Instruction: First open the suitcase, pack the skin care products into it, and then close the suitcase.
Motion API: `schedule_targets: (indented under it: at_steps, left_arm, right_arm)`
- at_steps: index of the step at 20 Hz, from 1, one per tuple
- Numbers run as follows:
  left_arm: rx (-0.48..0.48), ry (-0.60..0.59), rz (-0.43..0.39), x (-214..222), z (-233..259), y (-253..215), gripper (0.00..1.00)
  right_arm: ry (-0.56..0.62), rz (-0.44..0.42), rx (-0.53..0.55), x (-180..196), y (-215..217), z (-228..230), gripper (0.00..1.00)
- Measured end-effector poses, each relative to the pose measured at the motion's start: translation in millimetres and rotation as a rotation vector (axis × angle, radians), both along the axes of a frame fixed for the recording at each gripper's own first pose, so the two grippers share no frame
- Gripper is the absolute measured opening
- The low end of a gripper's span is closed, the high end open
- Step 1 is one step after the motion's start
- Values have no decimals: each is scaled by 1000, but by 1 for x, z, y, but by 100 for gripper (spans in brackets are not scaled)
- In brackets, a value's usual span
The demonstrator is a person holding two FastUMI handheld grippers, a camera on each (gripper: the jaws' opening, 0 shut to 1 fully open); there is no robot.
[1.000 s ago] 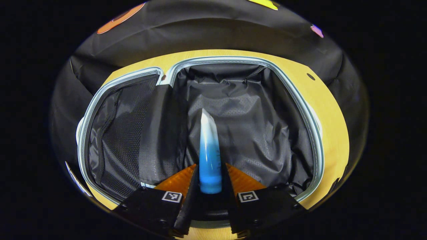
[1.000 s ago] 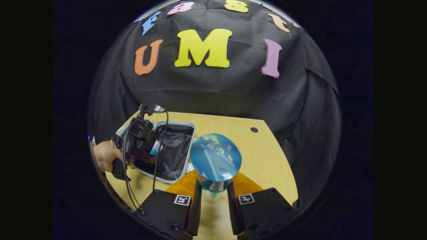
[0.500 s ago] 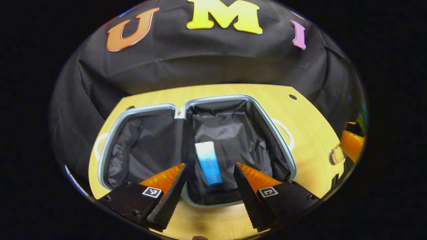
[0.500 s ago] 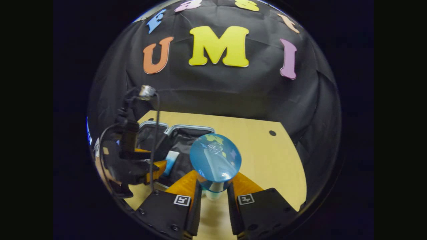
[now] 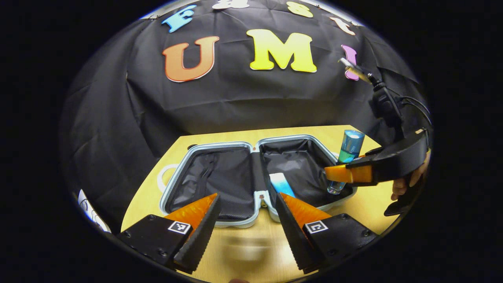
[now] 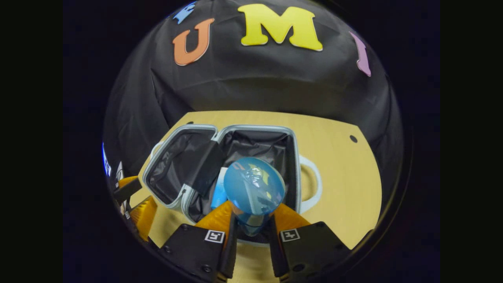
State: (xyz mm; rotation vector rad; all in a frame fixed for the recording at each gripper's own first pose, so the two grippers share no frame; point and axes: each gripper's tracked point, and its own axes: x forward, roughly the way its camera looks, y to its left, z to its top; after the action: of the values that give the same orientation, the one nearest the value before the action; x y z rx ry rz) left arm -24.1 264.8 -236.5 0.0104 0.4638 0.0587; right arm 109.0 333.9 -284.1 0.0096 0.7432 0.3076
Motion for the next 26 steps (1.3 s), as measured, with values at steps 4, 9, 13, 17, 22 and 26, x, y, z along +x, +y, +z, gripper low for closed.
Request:
schedule_targets:
  at_steps: [4, 9, 13, 17, 22, 26]
  left_arm:
    - [-39, -18, 56, -14, -5, 29, 89]
    - [-65, -12, 123, -20, -15, 65, 89]
    - [-102, 13, 182, -25, -26, 89, 90]
    - [-106, 14, 218, -27, -31, 112, 90]
    - [-120, -5, 277, -24, -28, 145, 90]
    - [-122, -14, 282, -23, -26, 161, 89]
  right_arm:
    - [89, -11, -27, 4, 11, -31, 33]
    - [172, -82, -37, 28, 17, -48, 34]
    - [181, -123, -44, 47, 23, -54, 35]
    - [200, -143, -66, 60, 25, -66, 35]
    - [251, -178, -85, 68, 27, -77, 34]
    - [258, -189, -76, 70, 26, -74, 39]
